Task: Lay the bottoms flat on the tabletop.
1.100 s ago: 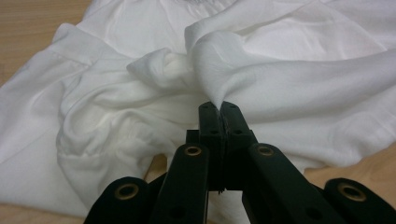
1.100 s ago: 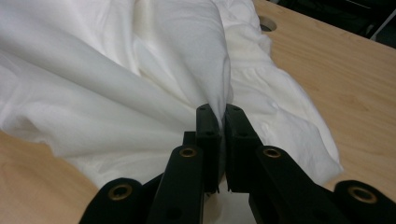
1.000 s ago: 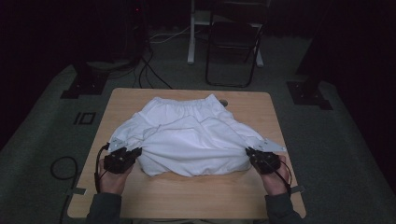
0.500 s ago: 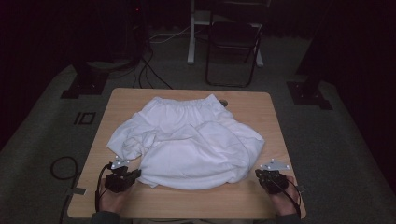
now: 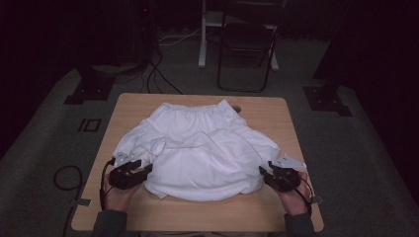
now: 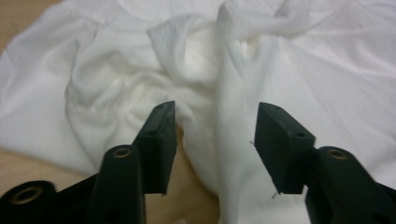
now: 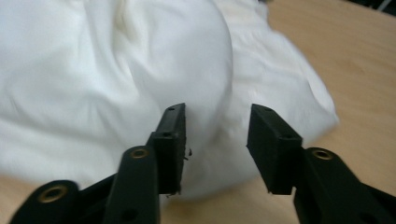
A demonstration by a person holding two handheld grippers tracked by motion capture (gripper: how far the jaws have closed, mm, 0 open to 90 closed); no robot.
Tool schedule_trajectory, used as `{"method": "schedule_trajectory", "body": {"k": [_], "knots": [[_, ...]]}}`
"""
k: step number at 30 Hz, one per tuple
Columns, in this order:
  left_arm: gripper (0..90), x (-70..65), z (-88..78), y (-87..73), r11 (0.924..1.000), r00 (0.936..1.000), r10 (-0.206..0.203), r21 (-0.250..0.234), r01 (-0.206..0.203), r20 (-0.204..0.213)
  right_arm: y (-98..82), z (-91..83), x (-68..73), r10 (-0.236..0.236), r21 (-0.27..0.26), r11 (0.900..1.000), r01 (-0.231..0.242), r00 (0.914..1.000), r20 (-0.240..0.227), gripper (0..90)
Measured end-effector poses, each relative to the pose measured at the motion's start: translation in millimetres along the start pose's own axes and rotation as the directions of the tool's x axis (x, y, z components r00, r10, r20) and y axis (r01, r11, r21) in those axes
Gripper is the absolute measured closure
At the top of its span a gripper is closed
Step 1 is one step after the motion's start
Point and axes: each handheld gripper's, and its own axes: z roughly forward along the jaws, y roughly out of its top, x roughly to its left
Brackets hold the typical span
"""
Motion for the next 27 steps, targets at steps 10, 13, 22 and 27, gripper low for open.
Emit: {"method": "schedule_trajectory", "body": {"k": [10,13,22,27], "knots": [[38.5,-0.7,34.4,19.6,0.9996,0.9994,0.026,-0.009,-0.027,-0.024,40.6,43.4,-0.8,0.004,0.018,1.000,-0.004,0.9999,-0.009,39.4],[39.6,2.4,47.6,26.2,1.0000,0.9998,-0.002,0.005,0.002,-0.019,54.8,63.3,0.8,0.003,0.034,0.999,-0.003,0.9999,0.017,33.4],[32.3,-1.4,72.8,32.4,0.9978,0.9990,-0.040,0.054,0.039,0.020,73.5,105.1,5.1,-0.015,0.115,0.993,0.013,0.9998,0.014,28.4],[49.1,-6.7,85.3,28.0,0.9907,0.9975,-0.063,0.122,0.059,0.030,70.6,128.9,7.3,-0.033,0.222,0.974,0.038,0.9991,-0.028,42.6]]}}
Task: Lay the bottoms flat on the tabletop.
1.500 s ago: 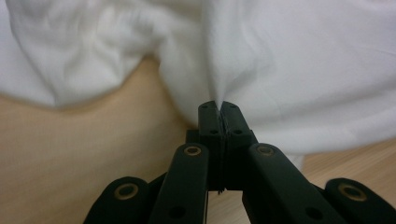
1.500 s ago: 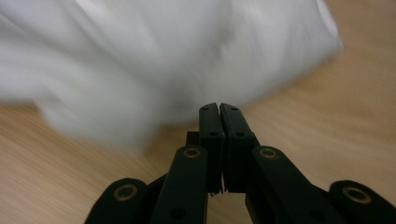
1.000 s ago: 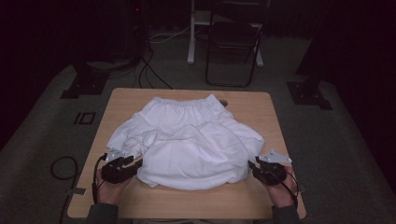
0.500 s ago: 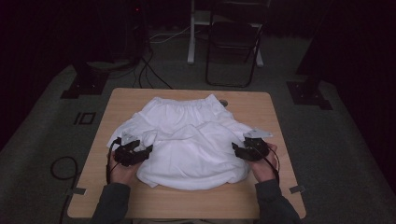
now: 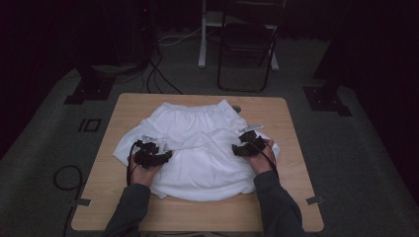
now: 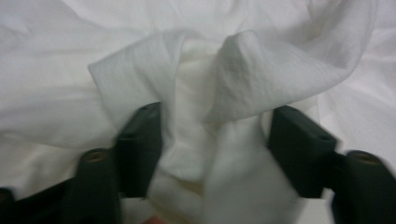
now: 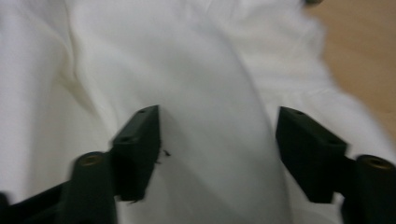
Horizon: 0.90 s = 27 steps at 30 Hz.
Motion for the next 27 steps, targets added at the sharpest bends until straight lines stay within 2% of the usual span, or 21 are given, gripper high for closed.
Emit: {"method": "schedule_trajectory", "body": {"k": [1,3,4,5,6,7,8,10,11,13,14,15,16,18,20,21,22,23,25,26,27], "knots": [[61.3,0.2,-0.8,-0.7,1.0000,0.9998,-0.007,-0.005,0.007,0.017,-1.9,3.5,0.9,-0.018,0.023,1.000,0.019,0.9998,-0.011,50.2],[80.3,0.1,-2.5,-1.2,0.9999,0.9997,-0.005,-0.009,0.006,0.025,-7.8,4.5,3.1,-0.037,0.032,0.999,0.038,0.9985,-0.040,68.2],[85.6,-0.8,-6.9,-1.2,0.9999,0.9995,0.007,-0.015,-0.006,0.031,-11.0,2.5,4.1,-0.032,0.023,0.999,0.034,0.9984,-0.046,74.2],[87.1,-1.5,-9.2,-1.0,0.9998,0.9993,0.014,-0.018,-0.013,0.034,-13.8,-0.1,4.9,-0.029,0.015,0.999,0.029,0.9984,-0.048,79.7],[87.6,-1.5,-9.2,-1.0,0.9998,0.9993,0.014,-0.018,-0.013,0.034,-13.8,-0.1,4.9,-0.029,0.015,0.999,0.029,0.9984,-0.048,79.7],[87.9,-3.0,-14.5,-1.2,0.9993,0.9990,0.024,-0.029,-0.023,0.038,-19.2,-7.2,5.8,-0.028,-0.009,1.000,0.028,0.9982,-0.053,84.6],[88.0,-3.0,-14.5,-1.2,0.9993,0.9990,0.024,-0.029,-0.023,0.038,-19.2,-7.2,5.8,-0.028,-0.009,1.000,0.028,0.9982,-0.053,84.6],[88.1,-4.6,-25.1,-4.0,0.9984,0.9985,0.028,-0.050,-0.025,0.048,-26.3,-19.4,5.0,-0.018,-0.043,0.999,0.015,0.9983,-0.055,85.8],[88.1,-4.6,-25.1,-4.0,0.9984,0.9985,0.028,-0.050,-0.025,0.048,-28.8,-24.1,4.7,-0.012,-0.057,0.998,0.009,0.9984,-0.056,86.0],[88.2,-5.7,-34.1,-7.6,0.9975,0.9978,0.036,-0.064,-0.032,0.055,-34.4,-34.1,3.9,-0.010,-0.084,0.996,0.006,0.9985,-0.053,86.0],[88.2,-7.3,-43.7,-11.8,0.9962,0.9972,0.042,-0.079,-0.037,0.062,-37.8,-39.0,3.4,-0.008,-0.095,0.995,0.003,0.9986,-0.051,86.1],[88.2,-7.3,-43.7,-11.8,0.9962,0.9972,0.042,-0.079,-0.037,0.062,-41.5,-44.0,2.9,-0.005,-0.104,0.995,0.000,0.9988,-0.049,86.3],[88.2,-8.1,-53.7,-17.3,0.9948,0.9965,0.046,-0.094,-0.039,0.070,-45.6,-49.0,2.7,0.005,-0.114,0.993,-0.011,0.9987,-0.051,86.4],[88.3,-8.3,-58.3,-20.2,0.9943,0.9964,0.043,-0.101,-0.036,0.073,-55.6,-58.3,2.0,0.019,-0.131,0.991,-0.027,0.9980,-0.061,86.7],[88.3,-8.4,-69.9,-29.7,0.9932,0.9958,0.048,-0.110,-0.039,0.078,-66.7,-66.0,2.4,0.026,-0.134,0.990,-0.035,0.9976,-0.064,86.8],[88.2,-8.4,-69.9,-29.7,0.9932,0.9958,0.048,-0.110,-0.039,0.078,-66.7,-66.0,2.4,0.026,-0.134,0.990,-0.035,0.9976,-0.064,86.8],[88.2,-7.7,-76.4,-37.0,0.9928,0.9957,0.050,-0.112,-0.041,0.078,-78.2,-72.8,3.5,0.023,-0.134,0.990,-0.030,0.9982,-0.055,86.9],[88.3,-7.7,-76.4,-37.0,0.9928,0.9957,0.050,-0.112,-0.041,0.078,-78.2,-72.8,3.5,0.023,-0.134,0.990,-0.030,0.9982,-0.055,86.9],[88.3,-6.2,-82.1,-44.7,0.9932,0.9961,0.042,-0.112,-0.033,0.077,-95.6,-85.1,2.3,0.042,-0.142,0.989,-0.048,0.9981,-0.045,86.9],[88.3,-5.7,-84.9,-48.7,0.9936,0.9962,0.041,-0.109,-0.032,0.077,-95.6,-85.1,2.3,0.042,-0.142,0.989,-0.048,0.9981,-0.045,86.9],[88.2,-5.2,-87.7,-52.7,0.9937,0.9962,0.041,-0.107,-0.033,0.077,-107.1,-93.7,0.3,0.052,-0.148,0.987,-0.057,0.9979,-0.037,86.9]]}}
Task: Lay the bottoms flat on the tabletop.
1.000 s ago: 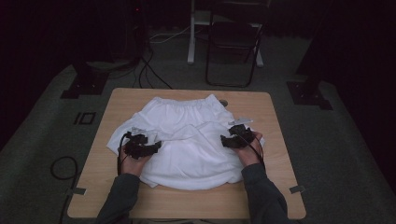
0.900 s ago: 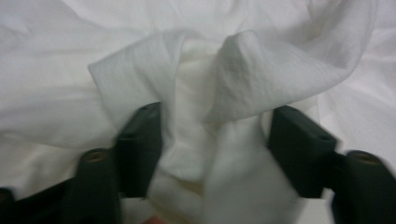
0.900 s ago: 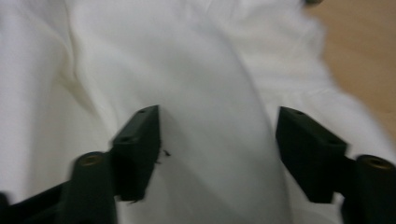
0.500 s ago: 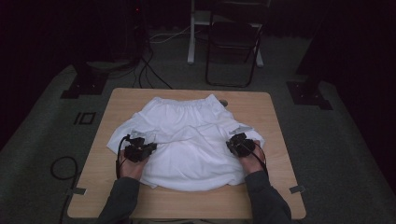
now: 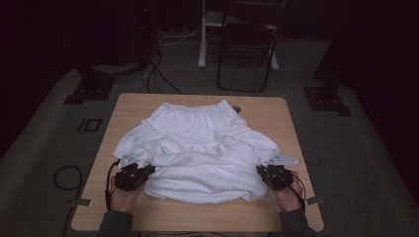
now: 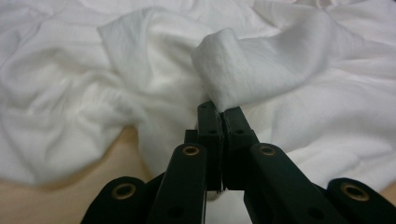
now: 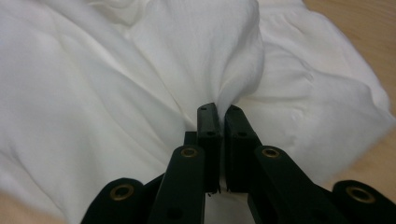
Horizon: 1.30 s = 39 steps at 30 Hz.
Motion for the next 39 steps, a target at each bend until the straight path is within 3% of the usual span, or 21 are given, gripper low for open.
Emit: {"method": "schedule_trajectory", "body": {"k": [4,11,14,18,20,22,23,26,29,30,33,39], "knots": [[88.2,-5.9,-13.5,-20.1,0.9999,0.9998,-0.003,0.014,0.003,0.018,-19.3,-19.5,-1.6,0.013,-0.003,1.000,-0.013,0.9999,0.007,86.9],[88.2,-20.2,-19.1,-44.4,0.9977,0.9989,0.027,0.061,-0.029,0.039,-48.4,-44.2,2.0,0.026,0.006,1.000,-0.026,0.9994,0.024,86.6],[88.2,-21.4,-17.7,-50.1,0.9974,0.9990,0.015,0.070,-0.018,0.043,-57.3,-47.0,3.9,0.019,0.023,1.000,-0.020,0.9991,0.039,86.5],[87.8,-21.4,-8.3,-62.2,0.9927,0.9984,-0.004,0.120,-0.002,0.056,-67.7,-42.8,3.1,0.029,0.057,0.998,-0.032,0.9988,0.039,86.6],[82.3,-19.9,-8.3,-63.1,0.9935,0.9974,-0.027,0.112,0.020,0.067,-70.0,-40.0,3.4,0.029,0.071,0.997,-0.032,0.9989,0.036,86.1],[68.7,-18.1,-10.0,-62.0,0.9949,0.9973,-0.035,0.097,0.028,0.065,-67.9,-40.7,4.3,0.020,0.066,0.998,-0.022,0.9993,0.032,79.9],[68.7,-16.2,-12.7,-60.0,0.9961,0.9969,-0.038,0.082,0.032,0.068,-67.9,-40.7,4.3,0.020,0.066,0.998,-0.022,0.9993,0.032,79.9],[58.4,-12.7,-21.9,-51.8,0.9988,0.9979,-0.032,0.040,0.030,0.056,-52.0,-50.3,5.2,0.001,0.006,1.000,-0.001,0.9988,0.049,62.6],[56.0,-10.1,-28.3,-42.4,0.9998,0.9990,-0.021,0.007,0.021,0.039,-40.7,-54.1,5.6,-0.006,-0.029,1.000,0.008,0.9985,0.054,59.4],[55.4,-8.1,-30.6,-36.5,0.9997,0.9994,-0.021,-0.013,0.022,0.029,-29.6,-53.9,7.3,-0.017,-0.053,0.998,0.020,0.9985,0.053,57.1],[55.1,-6.3,-32.7,-30.9,0.9993,0.9995,-0.021,-0.031,0.021,0.023,-19.3,-49.2,9.4,-0.031,-0.063,0.997,0.033,0.9985,0.046,55.5],[53.0,-2.5,-24.5,-15.3,0.9993,0.9999,-0.010,-0.036,0.010,0.001,12.0,-18.0,19.2,-0.038,-0.075,0.996,0.039,0.9990,0.025,55.0]]}}
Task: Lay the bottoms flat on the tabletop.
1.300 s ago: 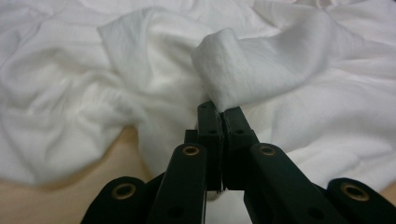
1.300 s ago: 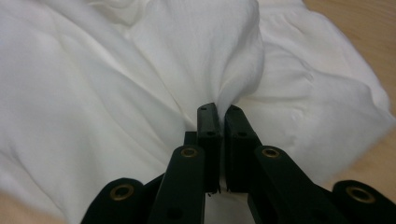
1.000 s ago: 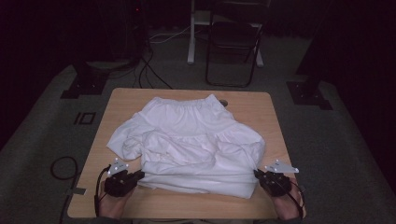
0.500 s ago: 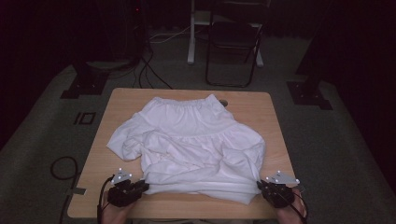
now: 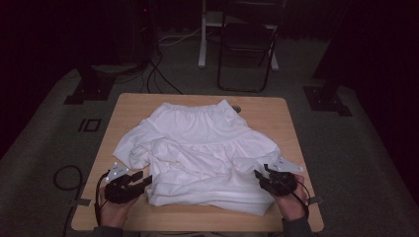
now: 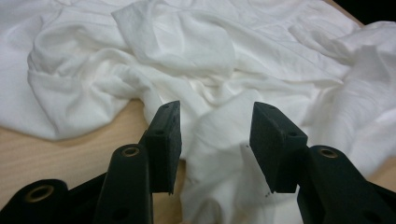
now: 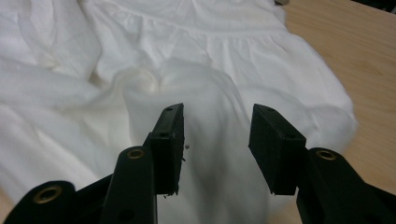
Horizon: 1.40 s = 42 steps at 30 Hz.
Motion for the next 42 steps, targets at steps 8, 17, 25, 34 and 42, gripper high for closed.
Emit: {"method": "schedule_trajectory", "body": {"k": [8,17,25,34,42], "knots": [[50.9,-5.0,30.0,8.6,0.9991,0.9993,0.035,0.023,-0.036,0.009,34.7,42.2,14.3,-0.038,0.025,0.999,0.037,0.9990,0.022,56.1],[50.5,-8.4,58.3,-1.2,0.9967,0.9994,0.013,0.080,-0.016,0.033,43.8,98.2,23.5,-0.086,0.178,0.981,0.078,0.9956,0.036,50.3],[55.6,-15.1,68.5,-12.6,0.9942,0.9995,0.014,0.106,-0.017,0.028,23.2,113.6,19.5,-0.086,0.291,0.954,0.069,0.9953,0.045,56.1],[59.9,-22.5,71.4,-22.9,0.9903,0.9990,0.029,0.135,-0.033,0.033,-10.8,73.8,6.1,-0.039,0.283,0.959,0.002,0.9911,0.127,74.4],[60.2,-26.5,69.2,-27.5,0.9895,0.9981,0.036,0.138,-0.043,0.051,-42.5,35.1,-4.2,0.005,0.277,0.959,-0.054,0.9846,0.175,74.3]]}}
